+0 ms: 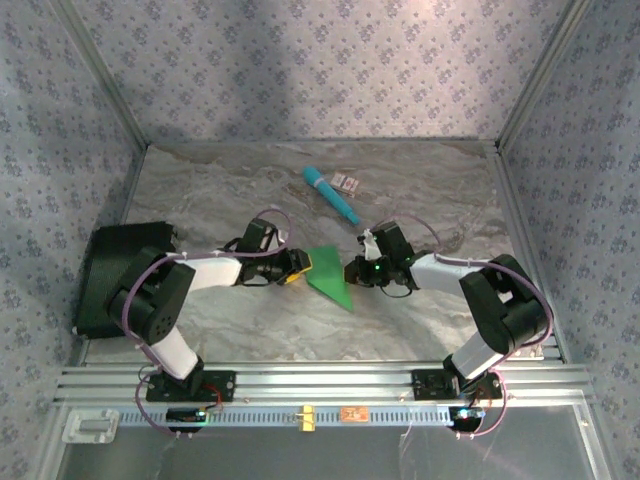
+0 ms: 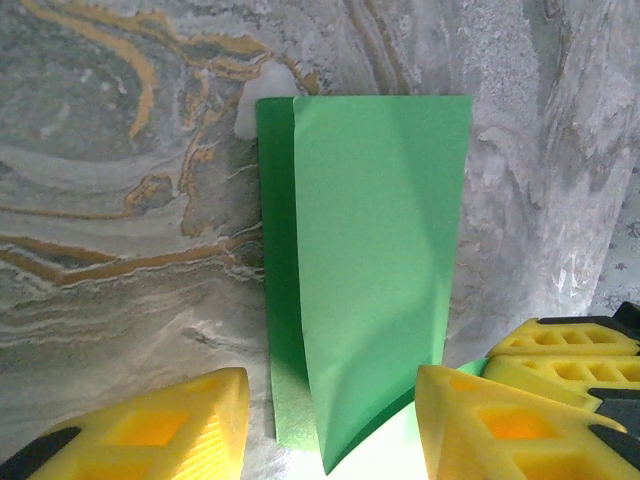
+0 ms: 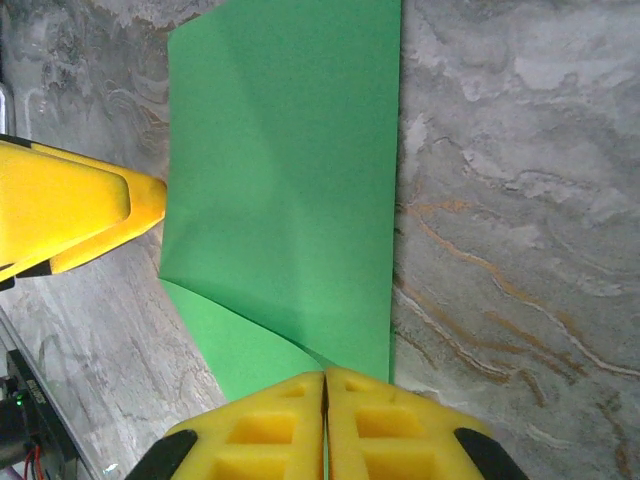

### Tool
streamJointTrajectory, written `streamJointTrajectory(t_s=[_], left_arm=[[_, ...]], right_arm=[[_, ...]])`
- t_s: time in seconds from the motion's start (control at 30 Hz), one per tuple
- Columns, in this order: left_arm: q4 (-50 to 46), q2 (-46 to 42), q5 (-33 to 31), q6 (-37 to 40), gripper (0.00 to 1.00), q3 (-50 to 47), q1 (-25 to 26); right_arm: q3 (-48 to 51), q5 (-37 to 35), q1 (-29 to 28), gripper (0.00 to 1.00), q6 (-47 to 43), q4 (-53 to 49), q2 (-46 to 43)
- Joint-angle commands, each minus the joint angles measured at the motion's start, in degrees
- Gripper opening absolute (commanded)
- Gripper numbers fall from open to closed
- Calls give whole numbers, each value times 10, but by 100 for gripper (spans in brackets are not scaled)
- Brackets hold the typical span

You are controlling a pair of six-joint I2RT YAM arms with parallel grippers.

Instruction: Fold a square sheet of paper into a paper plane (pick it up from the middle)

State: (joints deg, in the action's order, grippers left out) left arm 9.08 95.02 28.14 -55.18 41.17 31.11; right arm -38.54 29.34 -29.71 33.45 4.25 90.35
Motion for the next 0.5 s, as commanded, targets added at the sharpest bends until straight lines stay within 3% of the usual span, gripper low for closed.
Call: streamJointTrajectory(t_s=[0.0, 0.47], left_arm=[[7, 11, 18, -3, 47, 17, -2], [26, 48, 33, -11, 39, 48, 3]], right_arm=[[9, 13, 7, 10, 7, 12, -15], [19, 16, 17, 10, 9, 16, -21]])
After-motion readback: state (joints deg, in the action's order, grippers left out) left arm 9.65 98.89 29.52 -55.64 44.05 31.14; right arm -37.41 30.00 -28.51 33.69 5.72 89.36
